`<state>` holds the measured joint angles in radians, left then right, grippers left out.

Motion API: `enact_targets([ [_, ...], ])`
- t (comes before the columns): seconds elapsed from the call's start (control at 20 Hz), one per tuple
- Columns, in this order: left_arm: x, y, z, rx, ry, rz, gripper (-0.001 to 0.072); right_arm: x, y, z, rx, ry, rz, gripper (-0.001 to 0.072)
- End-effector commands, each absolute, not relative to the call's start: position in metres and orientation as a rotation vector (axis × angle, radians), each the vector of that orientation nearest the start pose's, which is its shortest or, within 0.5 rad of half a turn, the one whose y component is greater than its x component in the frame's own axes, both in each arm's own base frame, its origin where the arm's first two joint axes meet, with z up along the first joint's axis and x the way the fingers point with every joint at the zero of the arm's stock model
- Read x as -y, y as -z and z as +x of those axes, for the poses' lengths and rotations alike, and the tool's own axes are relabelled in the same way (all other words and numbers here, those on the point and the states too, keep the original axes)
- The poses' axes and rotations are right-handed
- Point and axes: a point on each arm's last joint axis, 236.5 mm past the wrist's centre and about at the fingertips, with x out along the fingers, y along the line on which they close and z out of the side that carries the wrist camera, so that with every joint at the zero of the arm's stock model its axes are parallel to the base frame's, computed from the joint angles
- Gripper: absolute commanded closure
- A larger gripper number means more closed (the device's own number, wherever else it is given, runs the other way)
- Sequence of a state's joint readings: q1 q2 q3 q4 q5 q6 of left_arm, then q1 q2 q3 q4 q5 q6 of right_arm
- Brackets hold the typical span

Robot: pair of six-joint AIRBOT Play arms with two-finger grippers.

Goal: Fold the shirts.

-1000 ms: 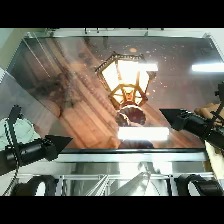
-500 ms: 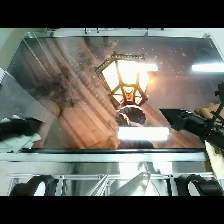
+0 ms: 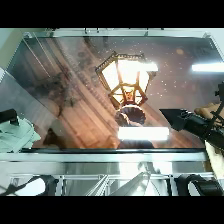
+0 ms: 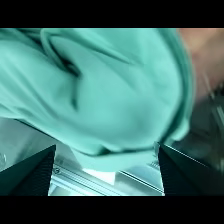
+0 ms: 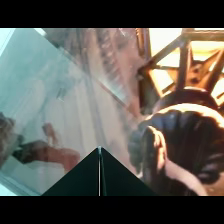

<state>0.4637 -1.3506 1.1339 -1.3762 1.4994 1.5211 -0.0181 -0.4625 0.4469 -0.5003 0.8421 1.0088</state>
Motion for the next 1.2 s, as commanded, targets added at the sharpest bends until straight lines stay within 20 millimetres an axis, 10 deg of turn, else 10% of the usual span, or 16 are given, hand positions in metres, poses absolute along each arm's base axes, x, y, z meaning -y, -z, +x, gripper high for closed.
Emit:
enact_targets([
  [0.0, -0.189, 0.078, 0.235, -1.857, -0.506, -0.296, 0.0005, -0.150, -0.111, 0.270, -0.593, -0.601, 0.488, 0.0689],
  [0.1, -0.188, 0.091, 0.241, -1.868, -0.477, -0.270, 0.0101, -0.150, -0.111, 0.270, -0.593, -0.600, 0.488, 0.0689],
  [0.2, -0.183, 0.098, 0.245, -1.880, -0.459, -0.252, 0.0647, -0.150, -0.111, 0.270, -0.593, -0.601, 0.488, 0.0689],
  [0.4, -0.137, 0.078, 0.288, -1.753, -0.249, -0.272, 0.0689, -0.150, -0.111, 0.270, -0.593, -0.600, 0.488, 0.0689],
  [0.5, -0.048, 0.012, 0.351, -1.506, 0.112, -0.400, 0.0689, -0.150, -0.111, 0.270, -0.593, -0.601, 0.488, 0.0689],
  [0.6, 0.065, -0.111, 0.383, -1.206, 0.578, -0.449, 0.0688, -0.150, -0.111, 0.270, -0.593, -0.601, 0.488, 0.0689],
  [0.7, 0.145, -0.219, 0.372, -0.943, 0.867, -0.322, 0.0686, -0.150, -0.111, 0.270, -0.593, -0.601, 0.488, 0.0689],
  [0.8, 0.200, -0.274, 0.344, -0.813, 0.998, -0.166, 0.0686, -0.150, -0.111, 0.270, -0.593, -0.601, 0.488, 0.0689],
  [0.95, 0.255, -0.277, 0.313, -0.809, 1.125, -0.049, 0.0683, -0.150, -0.111, 0.270, -0.593, -0.601, 0.488, 0.0689],
  [1.15, 0.320, -0.211, 0.314, -0.910, 1.168, 0.014, 0.0681, -0.150, -0.111, 0.270, -0.593, -0.601, 0.488, 0.0689],
])
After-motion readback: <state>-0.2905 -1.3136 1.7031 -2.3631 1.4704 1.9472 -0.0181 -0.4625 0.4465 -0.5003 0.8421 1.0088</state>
